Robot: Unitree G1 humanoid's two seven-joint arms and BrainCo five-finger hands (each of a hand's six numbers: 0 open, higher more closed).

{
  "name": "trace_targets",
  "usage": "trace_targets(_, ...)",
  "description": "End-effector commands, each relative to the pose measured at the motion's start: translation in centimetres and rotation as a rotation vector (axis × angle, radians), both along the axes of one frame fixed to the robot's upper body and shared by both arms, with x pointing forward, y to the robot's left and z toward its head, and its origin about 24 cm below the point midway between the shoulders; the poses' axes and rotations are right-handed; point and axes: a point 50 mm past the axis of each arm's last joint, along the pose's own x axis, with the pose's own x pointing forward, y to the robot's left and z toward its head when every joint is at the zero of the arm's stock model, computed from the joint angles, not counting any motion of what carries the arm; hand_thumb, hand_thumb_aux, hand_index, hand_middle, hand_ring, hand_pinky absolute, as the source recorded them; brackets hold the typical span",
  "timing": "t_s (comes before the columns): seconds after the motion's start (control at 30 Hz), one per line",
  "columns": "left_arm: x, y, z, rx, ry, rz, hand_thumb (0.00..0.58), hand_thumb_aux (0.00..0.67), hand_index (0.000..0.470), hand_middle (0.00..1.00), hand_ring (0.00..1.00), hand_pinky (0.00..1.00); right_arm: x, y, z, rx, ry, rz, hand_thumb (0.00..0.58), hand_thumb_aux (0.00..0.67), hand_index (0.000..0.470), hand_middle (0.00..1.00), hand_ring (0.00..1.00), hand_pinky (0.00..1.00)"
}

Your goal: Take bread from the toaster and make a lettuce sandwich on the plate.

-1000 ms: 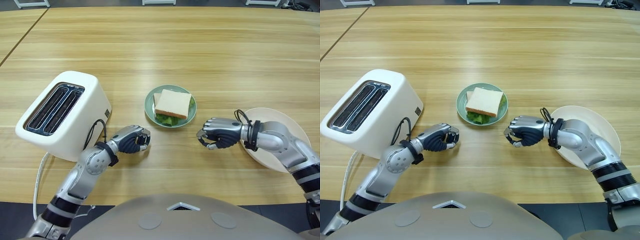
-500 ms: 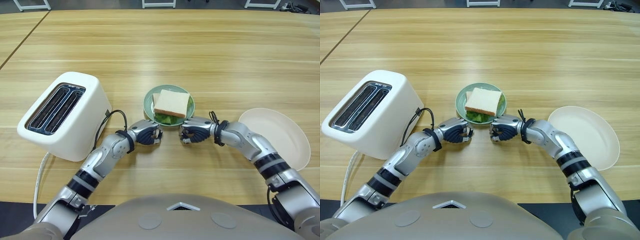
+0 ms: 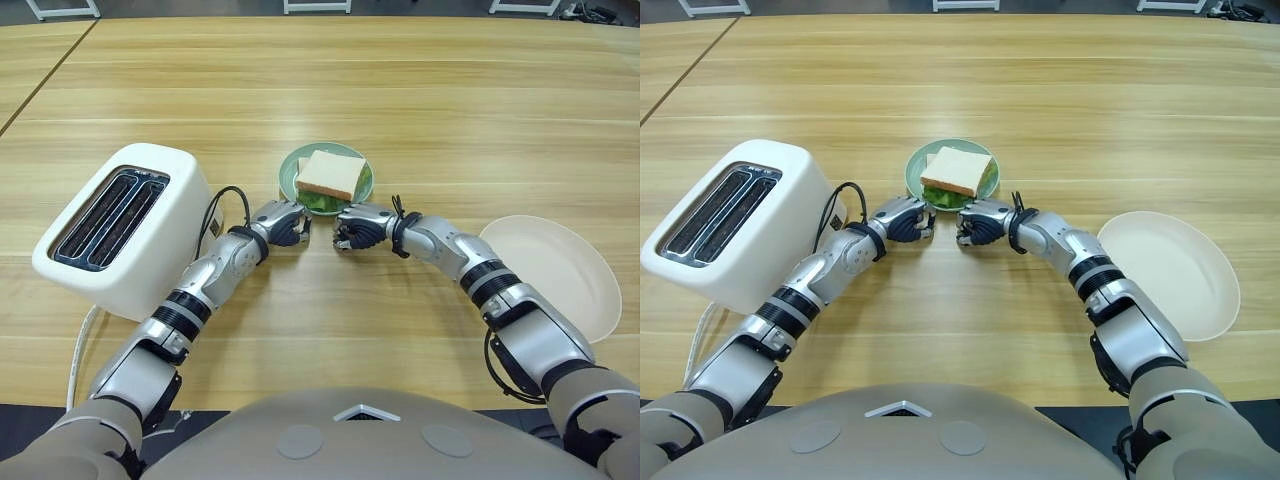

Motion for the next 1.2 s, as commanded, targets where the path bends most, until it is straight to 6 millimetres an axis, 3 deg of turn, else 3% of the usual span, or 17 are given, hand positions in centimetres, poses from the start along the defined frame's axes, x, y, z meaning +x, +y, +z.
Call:
trace_targets(0.03, -1.9, 0.6, -0.7, 0.030, 0.041, -0.002, 0.519, 0.452, 0.317, 0.95, 0.95, 0.95, 0.2, -1.1, 1.2, 0.040, -0.057, -0.042, 0.528, 0.470, 0.330, 0.52, 0.52, 0.52)
trace_targets(0.07, -2.4, 0.3, 0.2, 0.001, 0.015, -0.012, 0.454, 0.357, 0.251, 0.51, 0.51, 0.51, 0.1, -1.9, 2.3, 0.070, -0.096, -0.053, 0.464, 0.370, 0.260, 0.10, 0.10, 0.10)
trace_targets(0.1, -3.1, 0.1, 1.3, -0.029, -0.018, -0.022, 0.265, 0.176, 0.123, 0.00, 0.00, 0.00, -0.4, -2.8, 3.6, 0.099, -0.134, -0.064, 0.441, 0.342, 0.240, 0.00, 0.00, 0.00)
trace_targets(0.13, -4.3, 0.0, 2.9, -0.067, -0.067, -0.030, 0.000, 0.000, 0.000, 0.00, 0.00, 0.00, -1.2, -3.9, 5.1, 0.140, -0.169, -0.079, 0.187, 0.118, 0.083, 0.00, 0.00, 0.00)
trace_targets(0.17, -5.8, 0.0, 5.0, -0.140, -0.125, -0.022, 0.000, 0.000, 0.000, 0.00, 0.00, 0.00, -2.3, -5.0, 6.9, 0.195, -0.201, -0.092, 0.000, 0.000, 0.000, 0.00, 0.00, 0.00)
trace_targets(0.27, -10.5, 1.4, 10.1, -0.517, -0.199, 0.103, 0.000, 0.000, 0.000, 0.00, 0.00, 0.00, -6.4, -6.2, 10.3, 0.500, -0.132, -0.089, 0.000, 0.000, 0.000, 0.00, 0.00, 0.00)
trace_targets(0.33, -12.3, 2.8, 10.5, -0.687, -0.153, 0.189, 0.000, 0.000, 0.000, 0.00, 0.00, 0.00, -8.0, -6.2, 10.6, 0.696, -0.021, -0.106, 0.000, 0.000, 0.000, 0.00, 0.00, 0.00)
trace_targets(0.43, -13.6, 4.8, 8.7, -0.824, -0.066, 0.278, 0.000, 0.000, 0.000, 0.00, 0.00, 0.00, -8.5, -6.1, 9.0, 0.843, 0.101, -0.181, 0.000, 0.000, 0.000, 0.00, 0.00, 0.00)
trace_targets(0.53, -13.9, 5.1, 7.9, -0.958, -0.004, 0.276, 0.000, 0.000, 0.000, 0.00, 0.00, 0.00, -8.7, -5.8, 7.9, 0.929, 0.197, -0.196, 0.000, 0.000, 0.000, 0.00, 0.00, 0.00)
trace_targets(0.63, -14.2, 5.1, 7.4, -1.041, 0.037, 0.250, 0.000, 0.000, 0.000, 0.00, 0.00, 0.00, -8.6, -5.9, 8.3, 0.992, 0.220, -0.184, 0.000, 0.000, 0.000, 0.00, 0.00, 0.00)
trace_targets(0.87, -14.2, 4.8, 6.5, -1.094, 0.083, 0.201, 0.000, 0.000, 0.000, 0.00, 0.00, 0.00, -9.0, -5.7, 8.2, 1.031, 0.269, -0.149, 0.000, 0.000, 0.000, 0.00, 0.00, 0.00)
trace_targets(1.2, -14.2, 4.7, 6.9, -1.143, 0.075, 0.150, 0.000, 0.000, 0.000, 0.00, 0.00, 0.00, -10.1, -6.6, 8.9, 1.092, 0.293, -0.107, 0.000, 0.000, 0.000, 0.00, 0.00, 0.00)
